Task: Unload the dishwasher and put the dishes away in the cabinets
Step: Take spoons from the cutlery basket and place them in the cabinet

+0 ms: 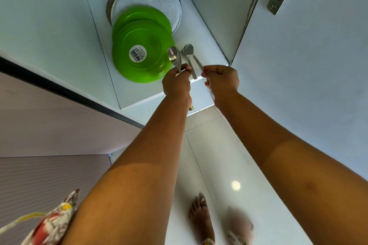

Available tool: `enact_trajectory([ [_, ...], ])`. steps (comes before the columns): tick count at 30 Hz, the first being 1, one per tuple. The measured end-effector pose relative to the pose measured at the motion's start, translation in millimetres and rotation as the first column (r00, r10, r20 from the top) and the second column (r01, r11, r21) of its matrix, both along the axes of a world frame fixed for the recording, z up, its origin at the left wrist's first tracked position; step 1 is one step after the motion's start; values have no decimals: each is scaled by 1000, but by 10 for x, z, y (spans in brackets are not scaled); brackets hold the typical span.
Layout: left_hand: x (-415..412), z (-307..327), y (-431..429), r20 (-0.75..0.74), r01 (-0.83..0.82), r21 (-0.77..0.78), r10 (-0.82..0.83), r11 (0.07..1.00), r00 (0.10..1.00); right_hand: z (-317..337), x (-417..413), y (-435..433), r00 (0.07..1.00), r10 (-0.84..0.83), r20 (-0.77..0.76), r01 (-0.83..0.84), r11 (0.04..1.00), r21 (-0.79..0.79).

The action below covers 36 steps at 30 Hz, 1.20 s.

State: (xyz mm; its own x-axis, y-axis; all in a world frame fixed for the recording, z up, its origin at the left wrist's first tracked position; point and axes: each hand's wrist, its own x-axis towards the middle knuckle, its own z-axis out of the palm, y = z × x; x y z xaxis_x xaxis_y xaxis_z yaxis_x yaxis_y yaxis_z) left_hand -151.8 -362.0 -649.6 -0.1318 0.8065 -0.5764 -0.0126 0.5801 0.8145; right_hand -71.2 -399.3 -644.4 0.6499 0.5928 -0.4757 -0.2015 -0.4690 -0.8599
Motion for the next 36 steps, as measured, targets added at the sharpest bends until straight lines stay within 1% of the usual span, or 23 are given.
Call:
enact_trajectory([
  [3, -5, -68, 10, -79, -5, 27, 7, 1000, 997, -3, 109, 183, 999, -45, 9, 45, 998, -36],
  [7, -31, -143, -5, -76, 31, 28, -29, 999, 997, -153, 149, 297, 998, -26, 63, 32, 995, -94],
  [9, -35, -140, -1, -9, 37, 17, -37, 999, 999, -230, 124, 295, 996, -6, 86, 15, 995, -99],
  [12, -33, -99, -4, 143, 7, -62, 2, 998, 990, -280, 102, 282, 995, 32, 98, -22, 995, -100],
  [15, -29, -97, -4, 195, -20, -89, 37, 996, 980, -296, 100, 290, 996, 35, 81, -26, 994, -110],
  [18, -44, -140, -1, 196, 2, -75, 13, 997, 981, -308, 79, 288, 998, 43, 51, -37, 994, -106],
  [21, -48, -207, 55, 179, 54, -52, -44, 997, 983, -337, 69, 301, 993, 82, 85, -73, 992, -108],
  [26, -11, -219, 114, 135, 147, -55, -139, 988, 981, -360, 95, 343, 974, 169, 151, -151, 981, -123],
  [30, 17, -220, 122, 145, 169, -68, -158, 983, 977, -371, 101, 275, 974, 156, 165, -146, 986, -75],
  [31, 15, -227, 137, 146, 158, -66, -147, 985, 978, -373, 93, 236, 962, 162, 218, -153, 986, -59],
  [32, 9, -228, 151, 152, 137, -66, -126, 988, 980, -377, 79, 187, 929, 191, 317, -186, 982, -47],
  [33, 8, -229, 167, 159, 112, -68, -100, 991, 982, -387, 64, 131, 872, 235, 429, -241, 970, -41],
  [35, 1, -222, 190, 169, 77, -72, -64, 994, 984, -405, 33, 20, 716, 326, 618, -369, 927, -61],
  [36, -3, -219, 194, 172, 73, -72, -60, 995, 983, -427, 27, -23, 628, 369, 685, -417, 903, -104],
])
